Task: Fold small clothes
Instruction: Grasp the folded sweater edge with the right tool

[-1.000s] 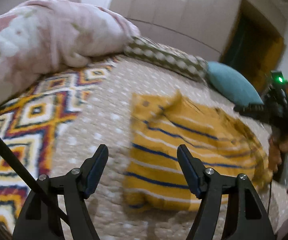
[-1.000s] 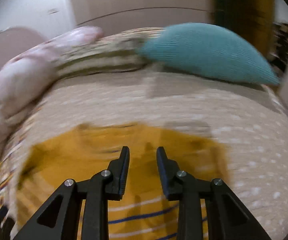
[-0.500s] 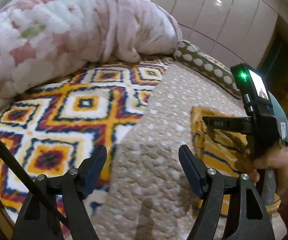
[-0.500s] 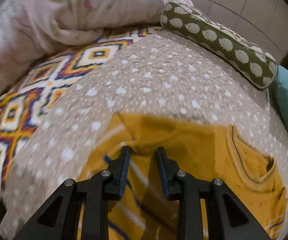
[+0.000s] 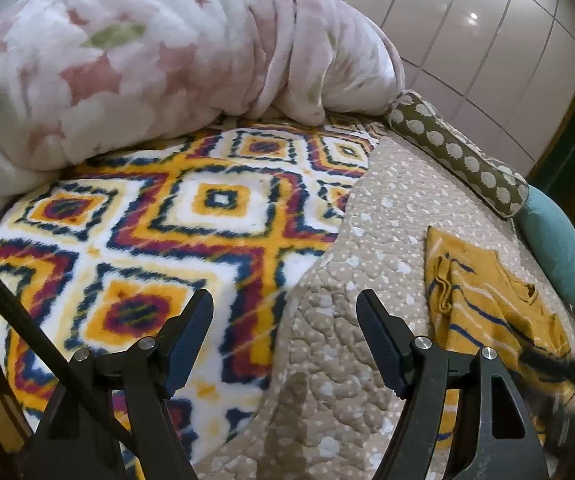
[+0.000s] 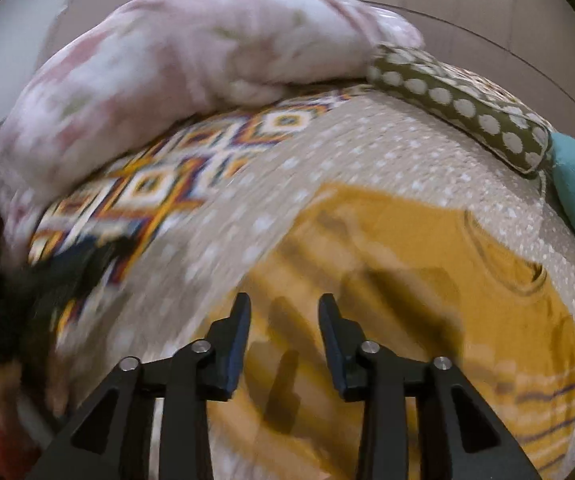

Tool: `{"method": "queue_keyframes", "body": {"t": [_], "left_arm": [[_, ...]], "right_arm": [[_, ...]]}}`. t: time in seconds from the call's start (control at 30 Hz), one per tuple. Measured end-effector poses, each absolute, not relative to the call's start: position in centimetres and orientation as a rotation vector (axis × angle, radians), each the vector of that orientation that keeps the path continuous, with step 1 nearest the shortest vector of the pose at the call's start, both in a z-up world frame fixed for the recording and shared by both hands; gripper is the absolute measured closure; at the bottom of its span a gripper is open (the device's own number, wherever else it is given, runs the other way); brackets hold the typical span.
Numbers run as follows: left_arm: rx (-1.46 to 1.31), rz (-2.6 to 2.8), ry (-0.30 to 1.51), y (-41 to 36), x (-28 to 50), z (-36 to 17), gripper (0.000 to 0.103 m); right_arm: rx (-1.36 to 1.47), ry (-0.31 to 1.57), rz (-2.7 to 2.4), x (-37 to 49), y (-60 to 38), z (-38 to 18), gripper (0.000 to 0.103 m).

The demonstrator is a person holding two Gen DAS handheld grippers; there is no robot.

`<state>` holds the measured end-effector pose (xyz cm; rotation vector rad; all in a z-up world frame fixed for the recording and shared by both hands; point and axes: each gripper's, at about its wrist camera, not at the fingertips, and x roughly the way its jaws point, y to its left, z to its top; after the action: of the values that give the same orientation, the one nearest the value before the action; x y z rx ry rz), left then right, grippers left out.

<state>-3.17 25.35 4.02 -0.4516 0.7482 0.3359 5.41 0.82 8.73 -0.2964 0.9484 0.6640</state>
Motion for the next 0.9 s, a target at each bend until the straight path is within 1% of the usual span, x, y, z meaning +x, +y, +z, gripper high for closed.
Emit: {"method": "queue_keyframes", "body": {"t": [0.07,0.3,0.37,0.47,0.5,0.57,0.67,0.8,0.83,0.9], "left_arm": [[-0.455,0.335,0.751,25.4,-3.4,4.0,0.03],[-0.454,0.352,0.752,25.8,-4.1,3.9,0.03],[-0.461,0.359,0.747,26.1,-4.2,4.0,0.03],[-0.475,0.381,0.735,27.0,-4.6,4.1,0.03],[-0.485,0.39,0.732,27.4,-4.8,4.1,0.03],[-0.511,0.405,0.728,28.3,-5.1,4.1,0.03],[-0.541,0.428,0.723,29.5,-5.5,4.0,0.03],[-0.567,0.44,0.711,30.3,-5.8,4.0,0.03],[-0.569,0.438,0.71,30.3,-5.8,4.0,0.03],[-0.561,0.43,0.713,30.0,-5.7,4.0,0.03]], "right_arm": [[-0.346,0.928,0.692,2.5,0.8,8.2,0.053],[-0.604,0.849,0.66,-3.4,2.3,4.1,0.052],[-0.721,0.779,0.596,-4.4,3.2,2.9,0.052],[-0.886,0.624,0.521,-5.5,5.1,1.7,0.053],[-0.934,0.567,0.508,-5.9,5.9,1.4,0.055],[-0.989,0.515,0.515,-6.3,7.3,0.7,0.085],[-0.931,0.584,0.516,-5.2,8.3,0.8,0.089],[-0.605,0.744,0.596,-2.3,6.9,4.4,0.089],[-0.533,0.787,0.626,-1.6,6.2,5.2,0.086],[-0.426,0.83,0.664,-1.0,4.8,6.3,0.083]]}}
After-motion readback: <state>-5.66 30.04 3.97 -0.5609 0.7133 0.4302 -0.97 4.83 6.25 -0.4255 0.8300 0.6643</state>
